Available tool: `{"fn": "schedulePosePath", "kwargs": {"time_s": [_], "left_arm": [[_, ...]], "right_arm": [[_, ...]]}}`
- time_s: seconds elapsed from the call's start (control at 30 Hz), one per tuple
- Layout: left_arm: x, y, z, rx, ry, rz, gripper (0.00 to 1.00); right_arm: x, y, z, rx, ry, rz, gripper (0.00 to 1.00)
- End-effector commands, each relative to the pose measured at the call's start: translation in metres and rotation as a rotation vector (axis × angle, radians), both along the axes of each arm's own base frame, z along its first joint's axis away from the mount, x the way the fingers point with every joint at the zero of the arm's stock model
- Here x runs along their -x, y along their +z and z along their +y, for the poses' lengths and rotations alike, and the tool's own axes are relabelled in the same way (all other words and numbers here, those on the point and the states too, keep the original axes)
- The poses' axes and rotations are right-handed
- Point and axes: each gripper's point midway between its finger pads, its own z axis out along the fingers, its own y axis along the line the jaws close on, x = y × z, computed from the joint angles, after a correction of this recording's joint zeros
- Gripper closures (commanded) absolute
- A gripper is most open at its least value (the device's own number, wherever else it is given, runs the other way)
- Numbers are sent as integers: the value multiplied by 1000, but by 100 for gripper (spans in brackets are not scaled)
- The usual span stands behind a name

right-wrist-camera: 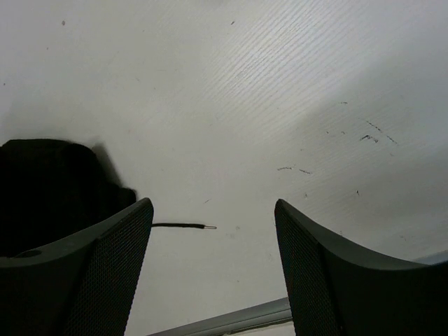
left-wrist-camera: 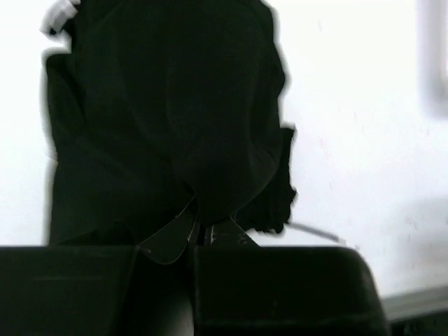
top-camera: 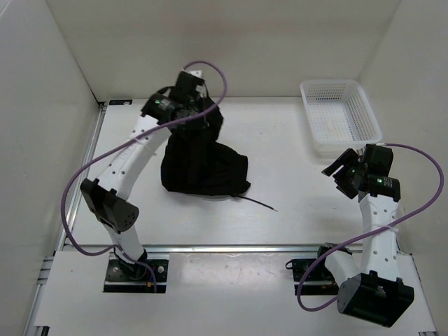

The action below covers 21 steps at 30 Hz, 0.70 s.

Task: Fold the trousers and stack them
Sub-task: Fold the trousers

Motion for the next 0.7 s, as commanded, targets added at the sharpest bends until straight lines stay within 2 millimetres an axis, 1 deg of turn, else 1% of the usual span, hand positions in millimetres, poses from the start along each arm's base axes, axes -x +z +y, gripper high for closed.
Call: {"fn": "schedulePosePath", "kwargs": {"time_s": [0.0, 0.03, 0.07, 0.1, 0.13, 0.17, 0.2, 0.23, 0.27, 0.3, 0.33, 0.37, 0.4, 0.43, 0.47, 0.5, 0.53, 0.57, 0.6, 0.63, 0.67], "left_arm": [[16, -14, -23, 14, 42, 25, 90], [24, -22, -43, 25, 15, 40, 90], [29, -28, -55, 26, -1, 54, 90], [30, -38, -67, 12, -3, 68, 87], [44, -43, -91, 31, -64, 92, 77], [52, -47, -106, 39, -106, 112, 41], [59, -58, -121, 32, -142, 137, 17], [65, -63, -128, 17, -161, 153, 3], [68, -55, -134, 23, -175, 145, 1], [70, -53, -138, 21, -185, 146, 1], [69, -47, -136, 21, -177, 133, 1], [65, -30, -132, 36, -172, 98, 1], [65, -18, -130, 48, -181, 73, 2], [62, 6, -124, 79, -176, 15, 8], [64, 13, -121, 91, -177, 2, 12], [61, 24, -118, 108, -175, -27, 20], [65, 33, -115, 119, -192, -43, 30], [61, 34, -111, 119, -180, -44, 53], [60, 32, -104, 108, -174, -43, 64], [64, 29, -100, 97, -173, -30, 75], [64, 24, -96, 79, -162, -26, 85]], "right_arm": [[-2, 11, 3, 6, 32, -32, 25], [-2, 11, 3, 6, 32, -32, 25], [-1, 13, 3, 9, 32, -43, 25], [-1, 13, 3, 9, 32, -43, 25], [-1, 13, 3, 9, 32, -43, 25], [0, 10, 4, 7, 32, -34, 25], [1, 11, 2, 16, 26, -41, 25], [1, 11, 2, 16, 26, -41, 25], [2, 8, 3, 13, 26, -32, 25], [2, 8, 3, 13, 26, -32, 25], [2, 8, 2, 20, 33, -32, 25], [4, 4, 3, 17, 33, -23, 25], [4, 4, 3, 17, 33, -23, 25], [4, 5, 4, 10, 40, -25, 25], [4, 5, 4, 10, 40, -25, 25], [4, 7, 6, 14, 55, -36, 31], [5, 7, 8, 11, 70, -39, 40], [2, 9, 10, 8, 89, -56, 49], [2, 9, 17, -16, 134, -56, 60], [-2, 11, 24, -31, 176, -64, 79], [-3, 9, 30, -48, 200, -56, 87]]}}
